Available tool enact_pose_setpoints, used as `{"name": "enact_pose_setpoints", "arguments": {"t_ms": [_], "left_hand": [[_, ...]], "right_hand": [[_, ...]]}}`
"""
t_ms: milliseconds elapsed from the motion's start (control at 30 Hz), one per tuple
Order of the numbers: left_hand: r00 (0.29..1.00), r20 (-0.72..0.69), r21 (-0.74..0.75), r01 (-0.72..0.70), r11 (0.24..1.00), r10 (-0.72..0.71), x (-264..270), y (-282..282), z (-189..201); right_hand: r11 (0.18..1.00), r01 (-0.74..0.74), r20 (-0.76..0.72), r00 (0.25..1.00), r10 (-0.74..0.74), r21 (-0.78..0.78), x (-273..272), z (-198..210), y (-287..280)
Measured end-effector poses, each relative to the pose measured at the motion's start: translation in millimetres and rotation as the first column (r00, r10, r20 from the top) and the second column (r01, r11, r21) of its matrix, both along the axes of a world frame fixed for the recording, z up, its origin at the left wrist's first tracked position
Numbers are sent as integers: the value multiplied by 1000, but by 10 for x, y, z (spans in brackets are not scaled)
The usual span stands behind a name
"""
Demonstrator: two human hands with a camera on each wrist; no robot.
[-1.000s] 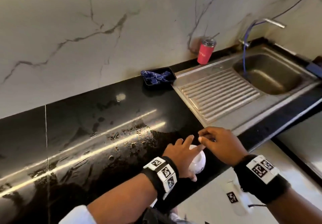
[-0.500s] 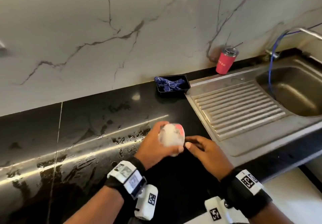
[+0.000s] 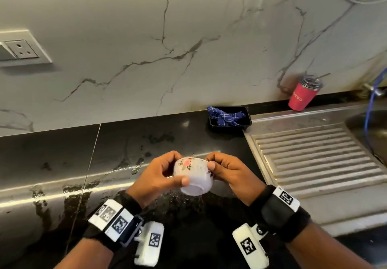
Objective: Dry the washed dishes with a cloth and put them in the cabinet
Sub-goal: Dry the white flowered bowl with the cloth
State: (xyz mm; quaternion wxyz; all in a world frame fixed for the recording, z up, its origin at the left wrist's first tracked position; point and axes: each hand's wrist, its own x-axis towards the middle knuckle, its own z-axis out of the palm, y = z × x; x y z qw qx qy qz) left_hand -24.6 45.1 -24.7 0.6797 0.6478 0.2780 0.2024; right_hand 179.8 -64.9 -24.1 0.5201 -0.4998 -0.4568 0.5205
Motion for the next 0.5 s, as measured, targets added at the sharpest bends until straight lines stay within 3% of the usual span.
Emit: {"name": "enact_pose_setpoints", "arguments": {"t_ms": [67, 133, 200, 267, 300, 367, 433, 500], "left_hand": [[999, -13, 13, 48, 999, -48, -5, -12, 33], [999, -3, -11, 43, 999, -43, 8, -31, 50], [998, -1, -29, -58, 998, 58, 16, -37, 42], [982, 12, -65, -188, 980, 189, -1, -32, 4], [967, 16, -90, -251, 964, 253, -26, -22, -27], [938, 19, -142, -339, 930, 345, -97, -6, -101], [916, 13, -176, -392, 903, 400, -171, 23, -173], [896, 32, -221, -425, 878, 442, -221, 44, -190]], "right_hand": [[997, -49, -107, 993, 41, -65, 46, 18, 103], [991, -105, -67, 993, 100, -82, 120, 48, 259], [996, -74, 153, 985, 80, -43, 279, 54, 504], [996, 81, 407, 909, -87, 31, 550, 6, 840], [979, 194, 519, 832, -196, 59, 721, -39, 1026], [926, 368, 752, 588, -299, 81, 1068, -134, 1380], [906, 423, 932, 323, -162, 11, 1333, -246, 1655], [892, 442, 982, 190, 15, -99, 1478, -353, 1855]]}}
